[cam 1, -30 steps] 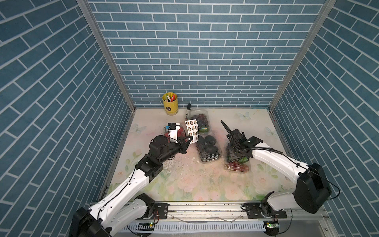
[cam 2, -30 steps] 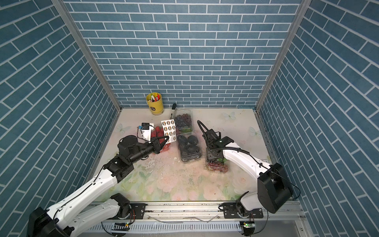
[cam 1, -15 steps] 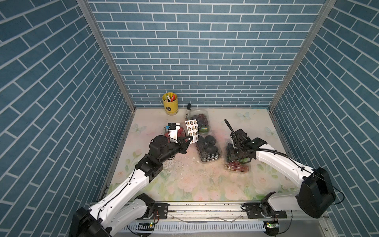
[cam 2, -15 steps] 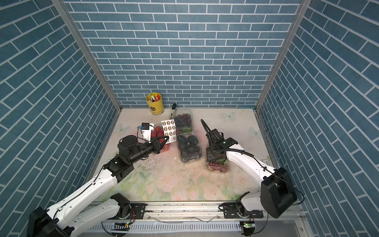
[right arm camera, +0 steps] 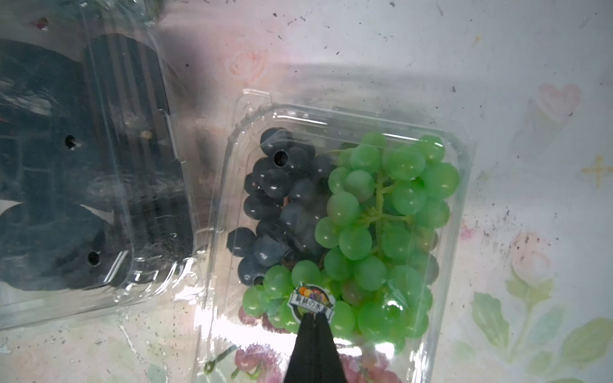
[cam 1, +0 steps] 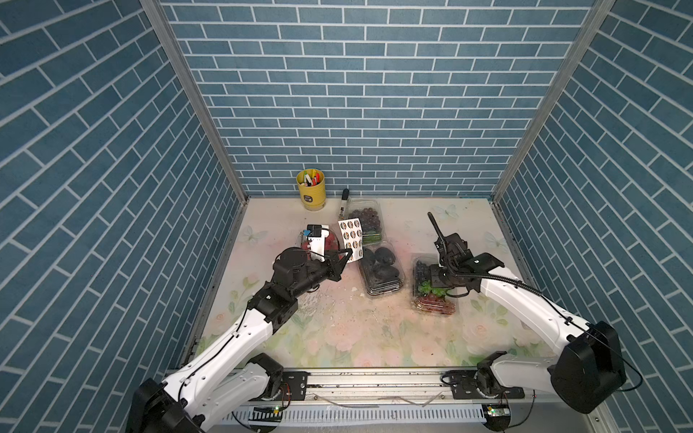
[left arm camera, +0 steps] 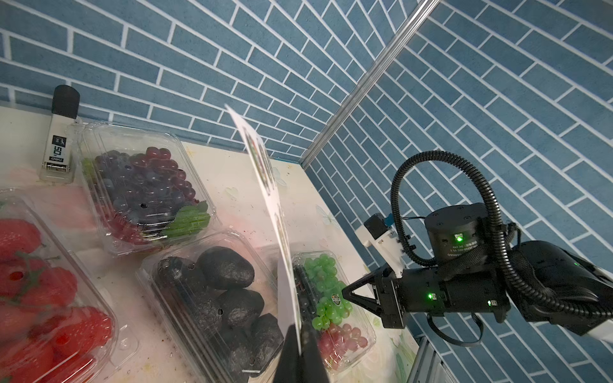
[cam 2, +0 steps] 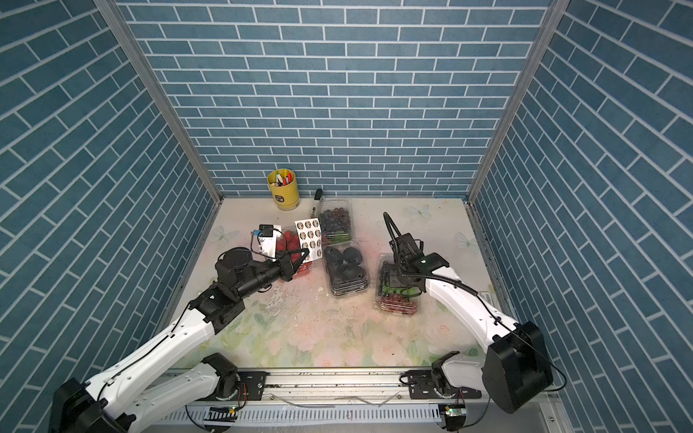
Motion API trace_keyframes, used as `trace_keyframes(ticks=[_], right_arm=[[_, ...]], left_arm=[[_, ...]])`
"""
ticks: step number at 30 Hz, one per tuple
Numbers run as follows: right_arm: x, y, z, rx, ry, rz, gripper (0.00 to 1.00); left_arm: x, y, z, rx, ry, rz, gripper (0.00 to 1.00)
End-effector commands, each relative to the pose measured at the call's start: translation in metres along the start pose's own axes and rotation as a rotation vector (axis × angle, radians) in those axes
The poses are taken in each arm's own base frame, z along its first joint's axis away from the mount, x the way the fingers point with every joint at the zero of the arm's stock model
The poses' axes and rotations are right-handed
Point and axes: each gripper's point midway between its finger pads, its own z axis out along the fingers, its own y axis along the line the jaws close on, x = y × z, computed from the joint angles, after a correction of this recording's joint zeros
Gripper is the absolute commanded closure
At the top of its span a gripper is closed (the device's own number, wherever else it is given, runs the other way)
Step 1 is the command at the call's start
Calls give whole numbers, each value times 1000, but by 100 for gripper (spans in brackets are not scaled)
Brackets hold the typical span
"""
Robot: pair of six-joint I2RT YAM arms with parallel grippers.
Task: Label fruit boxes
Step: Stick the label on the fruit box.
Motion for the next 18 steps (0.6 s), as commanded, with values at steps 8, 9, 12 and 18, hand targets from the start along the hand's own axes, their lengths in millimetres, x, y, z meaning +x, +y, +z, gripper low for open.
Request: trace_keyframes(ticks=[8,9,12,18], right_arm=[[8,-2,16,6,46,11,100],[9,-3,17,11,50,12,100],[10,-10,20,34,59,21,100],[16,-16,25,56,86,30,100]], left_arm=[[-3,1,-1,-7,-4,13,100],[-3,1,-1,-8,-4,13,100],[-4,1,-1,-9,-5,14,100],[-3,2,-1,-10,-5,13,100]])
